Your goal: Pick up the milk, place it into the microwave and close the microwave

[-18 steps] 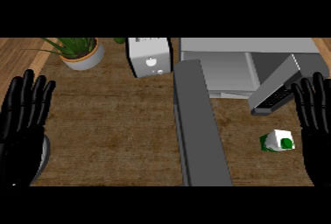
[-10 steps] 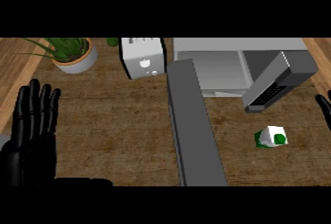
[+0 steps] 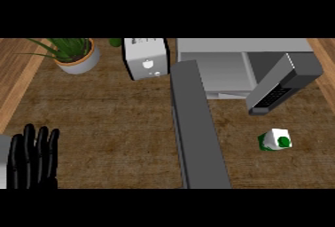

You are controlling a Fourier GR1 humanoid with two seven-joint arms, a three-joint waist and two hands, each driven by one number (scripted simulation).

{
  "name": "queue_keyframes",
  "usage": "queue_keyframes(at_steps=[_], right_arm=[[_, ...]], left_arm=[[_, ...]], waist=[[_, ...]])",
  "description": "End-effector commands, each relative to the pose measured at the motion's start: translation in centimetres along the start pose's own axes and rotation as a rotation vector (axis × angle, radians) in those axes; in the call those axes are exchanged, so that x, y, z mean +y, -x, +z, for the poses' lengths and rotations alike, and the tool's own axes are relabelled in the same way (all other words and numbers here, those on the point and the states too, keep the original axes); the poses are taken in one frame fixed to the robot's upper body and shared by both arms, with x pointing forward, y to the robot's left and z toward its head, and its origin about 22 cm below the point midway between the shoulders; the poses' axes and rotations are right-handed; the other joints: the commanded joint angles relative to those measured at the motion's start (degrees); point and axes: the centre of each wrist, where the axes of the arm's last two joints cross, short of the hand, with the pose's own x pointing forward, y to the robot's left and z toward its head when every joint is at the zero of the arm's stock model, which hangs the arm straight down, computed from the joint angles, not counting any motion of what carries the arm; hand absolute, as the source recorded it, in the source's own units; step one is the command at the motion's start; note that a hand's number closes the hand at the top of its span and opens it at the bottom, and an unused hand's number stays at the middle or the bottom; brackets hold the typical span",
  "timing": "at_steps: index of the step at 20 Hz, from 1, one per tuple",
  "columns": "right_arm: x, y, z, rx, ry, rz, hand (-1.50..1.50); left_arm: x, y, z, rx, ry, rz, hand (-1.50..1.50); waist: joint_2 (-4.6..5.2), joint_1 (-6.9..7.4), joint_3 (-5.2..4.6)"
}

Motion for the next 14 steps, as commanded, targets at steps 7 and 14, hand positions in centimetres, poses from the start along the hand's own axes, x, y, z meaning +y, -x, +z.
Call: queue_keyframes(at_steps=[7, 14], right_arm=[[0.3, -0.6, 3.4, 0.028, 0.012, 0.101, -1.5], [-1.5, 2.9, 2.7, 0.049, 0.028, 0.125, -1.5]], left_arm=[[1.7, -0.3, 5.7, -0.005, -0.011, 0.008, -1.5], [2.8, -3.2, 7.3, 0.017, -0.018, 0.002, -1.5]], waist=[[0.03, 0.53, -0.07], [0.12, 1.01, -0.01]])
